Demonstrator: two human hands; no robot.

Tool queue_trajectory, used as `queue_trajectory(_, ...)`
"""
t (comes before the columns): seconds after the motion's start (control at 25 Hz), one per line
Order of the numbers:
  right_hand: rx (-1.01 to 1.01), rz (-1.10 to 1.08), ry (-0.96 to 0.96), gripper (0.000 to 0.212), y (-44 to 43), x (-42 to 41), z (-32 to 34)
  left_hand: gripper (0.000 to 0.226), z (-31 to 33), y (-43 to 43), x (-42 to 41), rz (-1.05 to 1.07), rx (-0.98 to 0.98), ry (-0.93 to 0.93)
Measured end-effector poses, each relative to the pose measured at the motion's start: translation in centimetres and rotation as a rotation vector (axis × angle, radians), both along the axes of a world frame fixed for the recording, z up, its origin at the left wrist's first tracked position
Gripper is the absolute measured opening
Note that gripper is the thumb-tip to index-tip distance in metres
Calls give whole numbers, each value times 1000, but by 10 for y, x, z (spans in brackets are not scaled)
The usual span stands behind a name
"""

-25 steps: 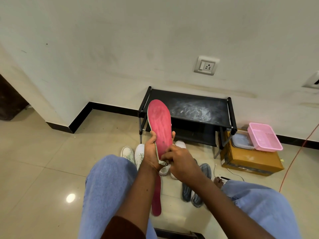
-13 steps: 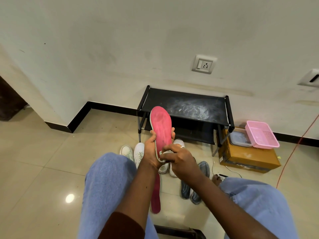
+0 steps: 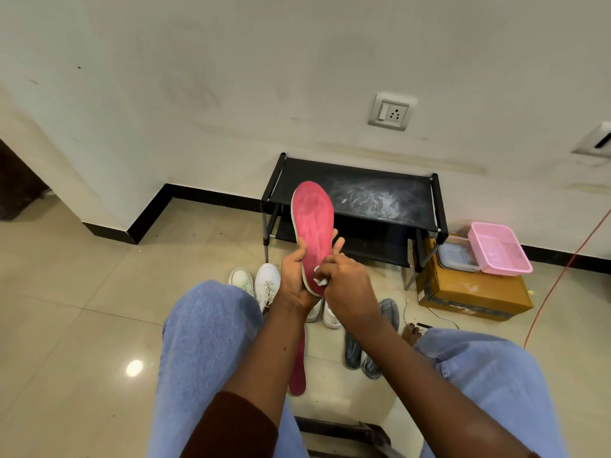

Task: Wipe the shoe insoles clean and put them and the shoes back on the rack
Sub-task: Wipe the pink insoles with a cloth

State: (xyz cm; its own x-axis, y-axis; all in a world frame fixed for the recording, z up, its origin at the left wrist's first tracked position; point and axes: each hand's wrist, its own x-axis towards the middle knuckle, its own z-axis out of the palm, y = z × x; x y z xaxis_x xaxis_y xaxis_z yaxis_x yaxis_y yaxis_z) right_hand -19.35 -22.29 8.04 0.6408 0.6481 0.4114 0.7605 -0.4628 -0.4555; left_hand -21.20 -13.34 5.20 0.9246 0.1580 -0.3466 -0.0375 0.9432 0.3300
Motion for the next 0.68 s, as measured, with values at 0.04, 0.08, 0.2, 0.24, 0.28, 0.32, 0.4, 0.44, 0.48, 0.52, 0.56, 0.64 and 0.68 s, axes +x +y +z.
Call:
queue_trajectory(0.04, -7, 22, 16, 25, -3, -7, -1, 56, -2, 2, 0, 34, -26, -3)
queue_trajectory(0.08, -17, 40, 43, 26, -6, -14, -2, 55, -4, 5, 0, 59, -43, -20)
queue_trajectory(0.2, -26, 68, 70, 24, -13, -22, -3, 57, -4, 13, -1, 72, -49, -19)
queue_trajectory(0.24, -13, 64, 74, 23, -14, -20, -2, 55, -3, 13, -1, 55, -41, -11)
queue_trajectory(0.28, 7, 49, 102, 23, -14, -17, -1, 54, -1, 13, -2, 28, -36, -10)
queue_trajectory(0.32, 29, 32, 132, 23, -12, -13, 2, 53, 0, 12, -2, -1, -35, -9)
queue_trajectory(0.4, 20, 5, 142, 22, -7, -4, 9, 57, 3, 8, -3, -53, -20, -3)
queue_trajectory(0.44, -21, -17, 123, 21, -4, 1, 15, 61, 4, 5, -3, -81, 1, -6)
queue_trajectory(0.48, -80, -44, 106, 22, 0, 7, 20, 64, 4, 2, -2, -93, 18, -6)
queue_trajectory(0.52, -142, -73, 103, 23, 4, 13, 24, 64, 6, 0, -2, -94, 21, -16)
queue_trajectory(0.56, -186, -96, 115, 25, 7, 18, 27, 63, 7, -2, -2, -89, 23, -31)
queue_trajectory(0.64, -207, -113, 149, 27, 10, 22, 32, 63, 5, -2, -2, -78, 3, -57)
queue_trajectory(0.68, -204, -93, 156, 27, 11, 20, 32, 62, 5, 0, -2, -74, -7, -57)
